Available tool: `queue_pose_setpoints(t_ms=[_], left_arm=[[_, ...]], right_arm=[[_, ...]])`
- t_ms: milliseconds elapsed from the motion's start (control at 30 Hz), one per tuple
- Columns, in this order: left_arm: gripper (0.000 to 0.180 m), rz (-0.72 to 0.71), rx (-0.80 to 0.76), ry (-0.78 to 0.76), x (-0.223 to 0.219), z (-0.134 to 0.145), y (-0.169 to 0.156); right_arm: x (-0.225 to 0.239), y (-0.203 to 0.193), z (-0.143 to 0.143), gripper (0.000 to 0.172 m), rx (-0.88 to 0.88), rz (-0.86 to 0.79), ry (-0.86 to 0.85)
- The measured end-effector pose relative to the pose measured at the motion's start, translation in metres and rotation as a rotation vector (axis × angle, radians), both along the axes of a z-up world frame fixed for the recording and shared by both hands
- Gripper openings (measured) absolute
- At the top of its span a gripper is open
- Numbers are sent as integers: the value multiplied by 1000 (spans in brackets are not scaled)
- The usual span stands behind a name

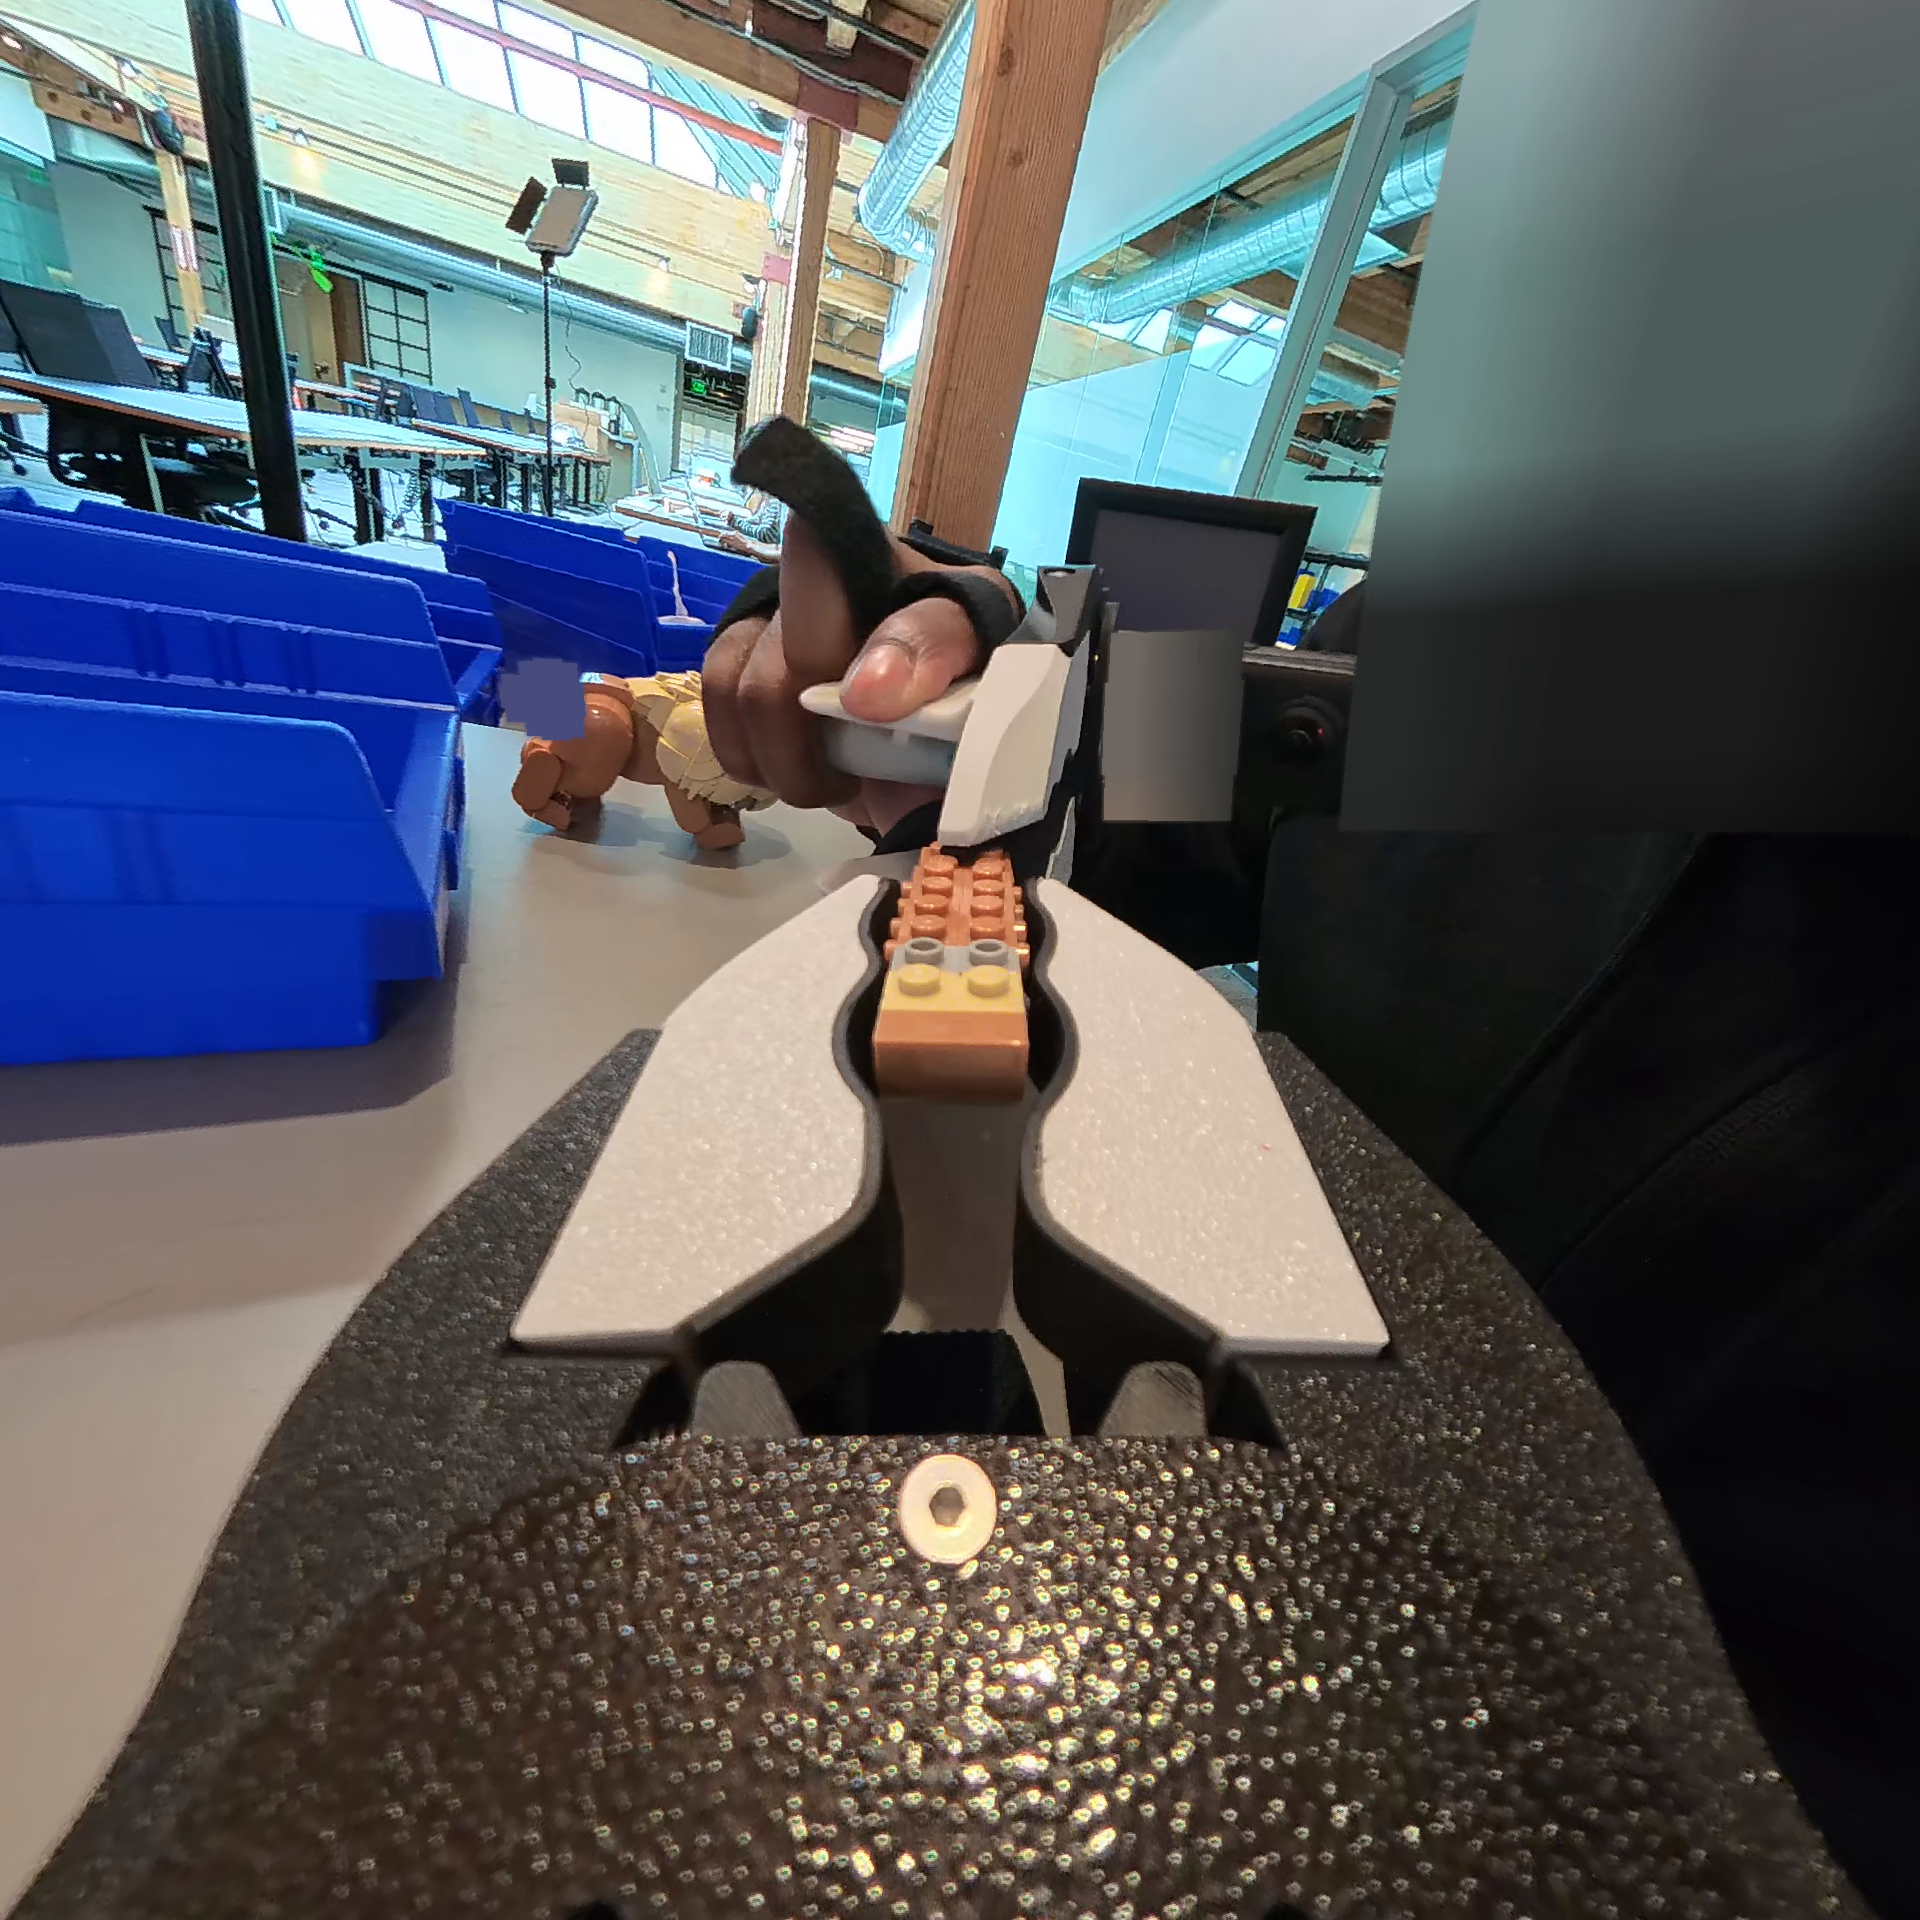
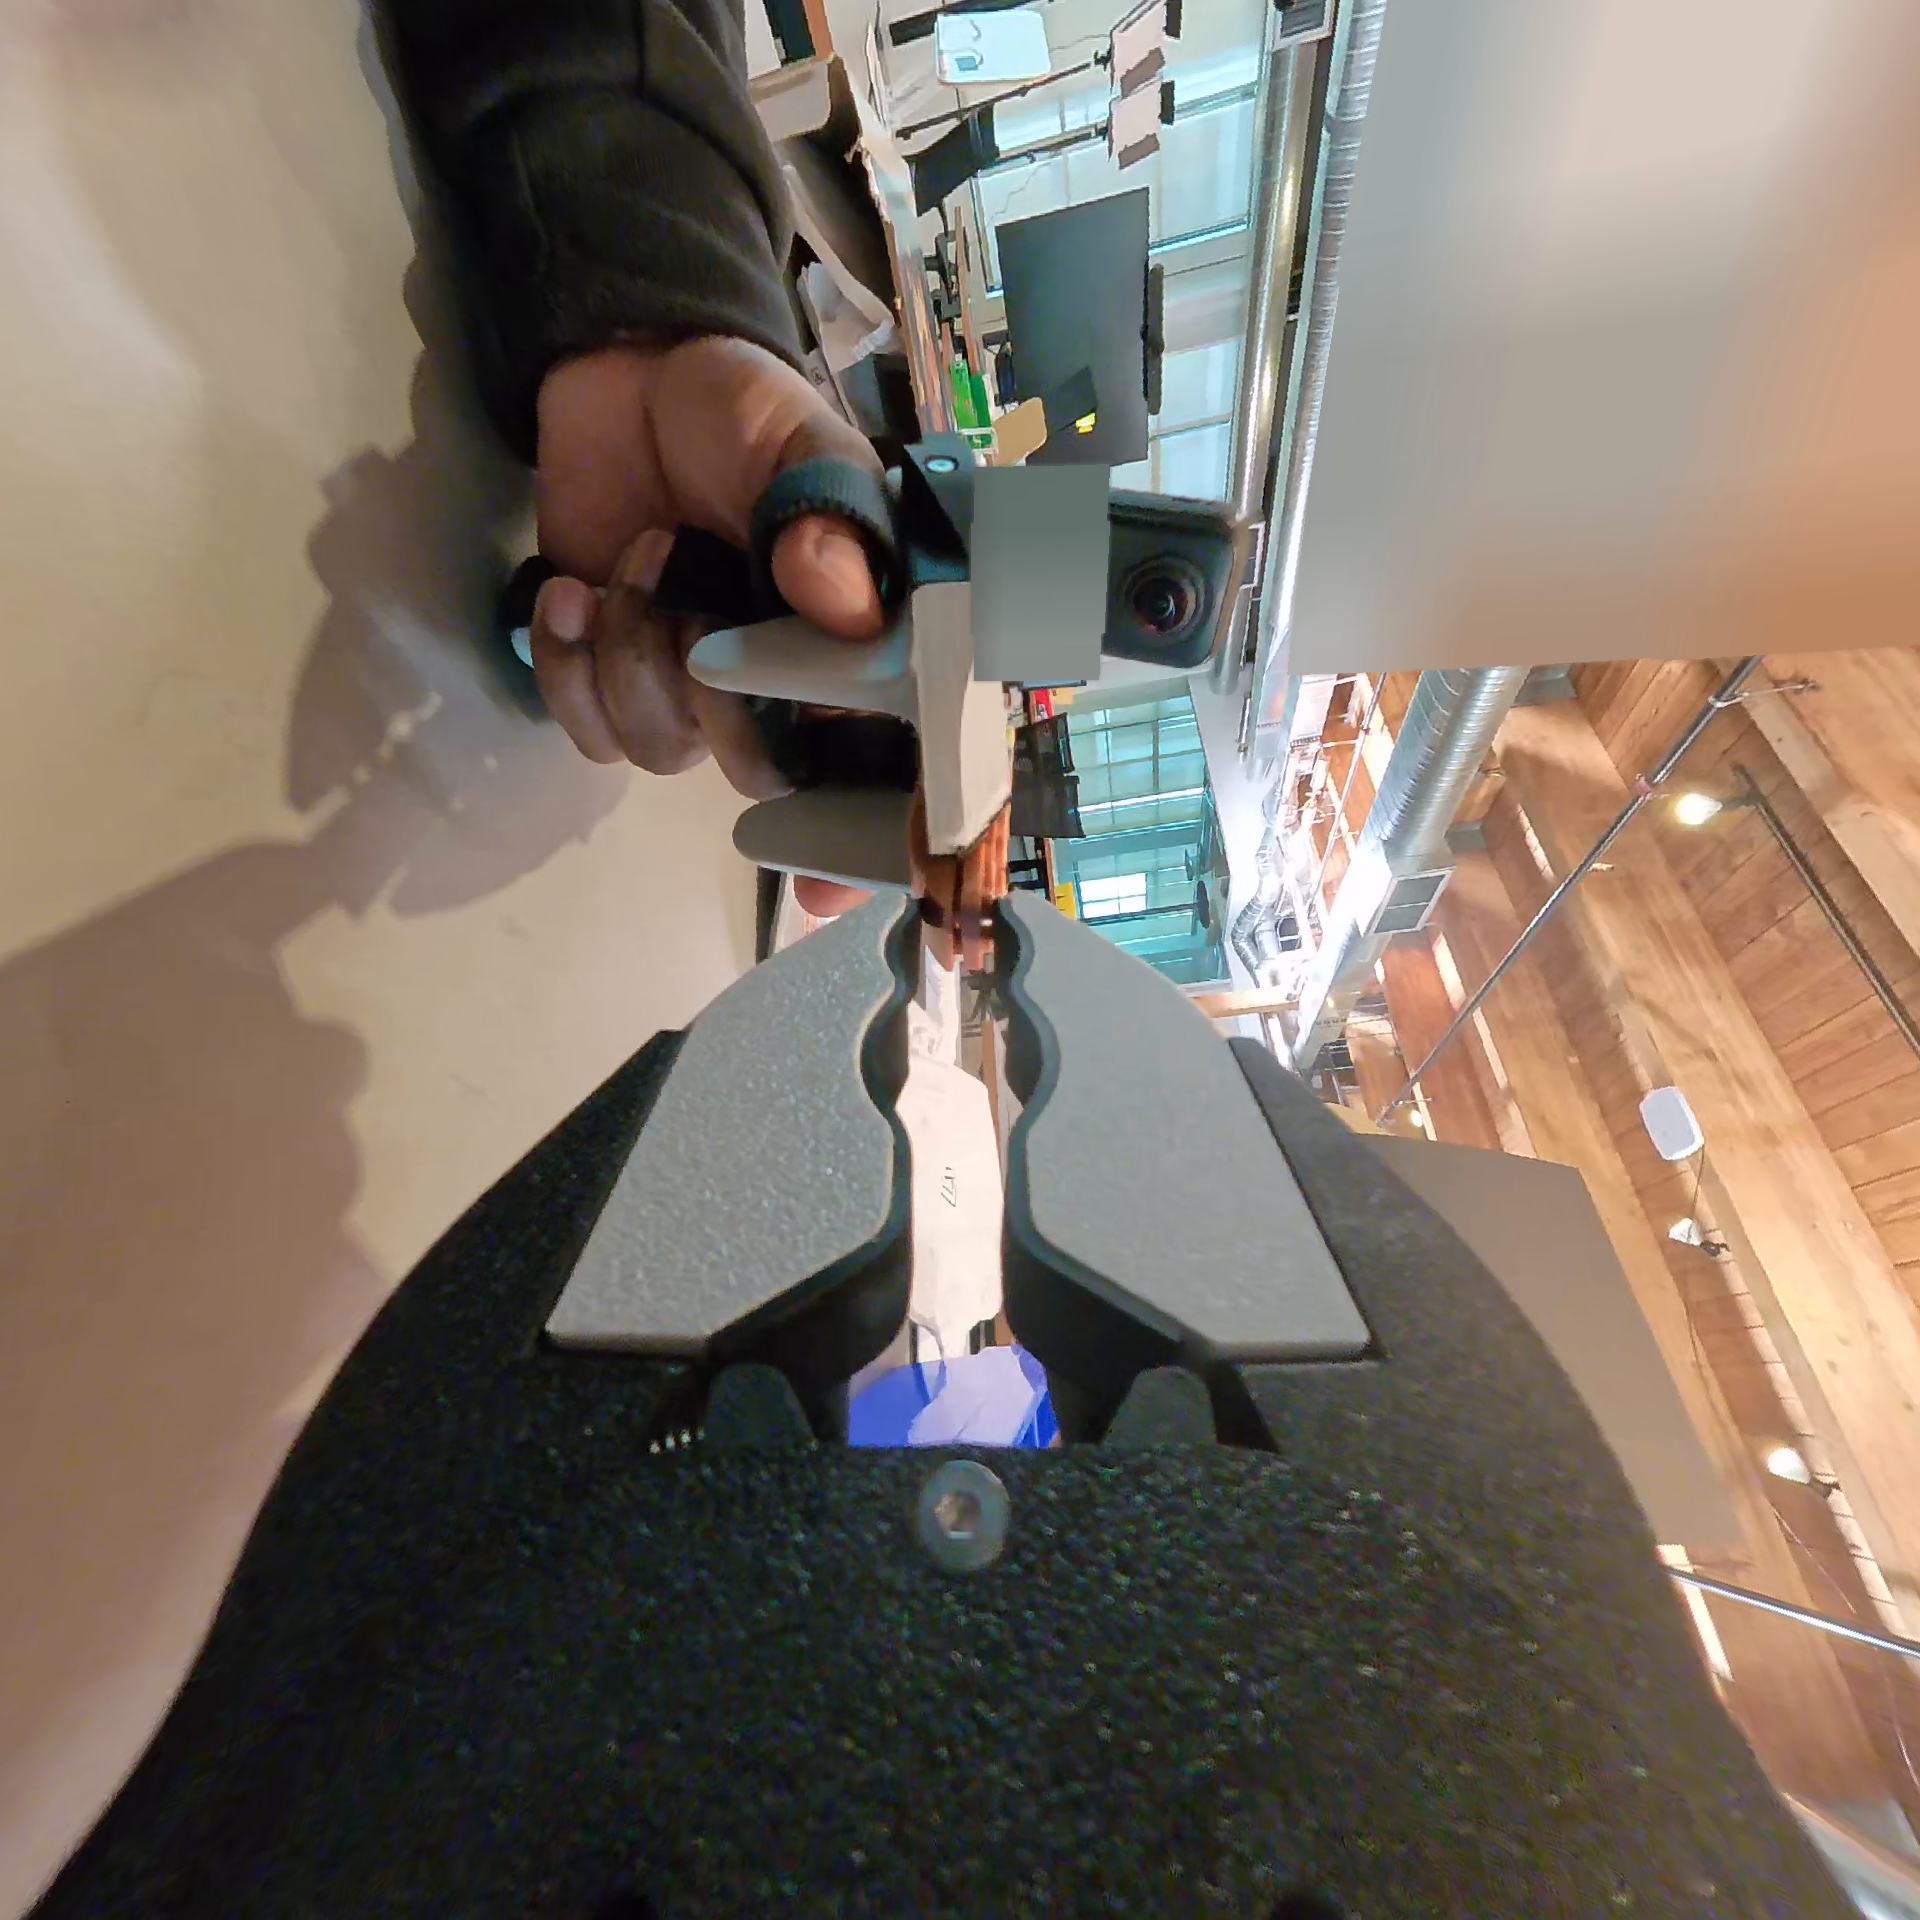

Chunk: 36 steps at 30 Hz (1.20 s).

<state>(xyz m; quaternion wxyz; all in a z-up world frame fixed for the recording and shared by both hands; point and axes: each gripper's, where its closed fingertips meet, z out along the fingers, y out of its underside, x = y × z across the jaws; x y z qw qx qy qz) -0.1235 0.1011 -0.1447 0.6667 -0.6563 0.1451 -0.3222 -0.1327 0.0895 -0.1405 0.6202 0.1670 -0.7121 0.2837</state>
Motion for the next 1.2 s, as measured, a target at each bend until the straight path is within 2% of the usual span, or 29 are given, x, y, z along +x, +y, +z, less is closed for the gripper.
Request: queue_pose_setpoints(t_ms=[600, 767, 1000, 1200], left_arm=[[21, -8, 15, -17, 1, 3, -1], [21, -6, 25, -34, -1, 5, -2], [21, -31, 28, -110, -6, 10, -5], [21, -43, 9, -93, -4, 8, -6]], right_arm=[[-1, -2, 1, 14, -5, -13, 20], [-3, 2, 4, 21, -18, -31, 22], [4, 1, 11, 24, -105, 51, -85], [7, 0, 14, 20, -81, 95, -169]])
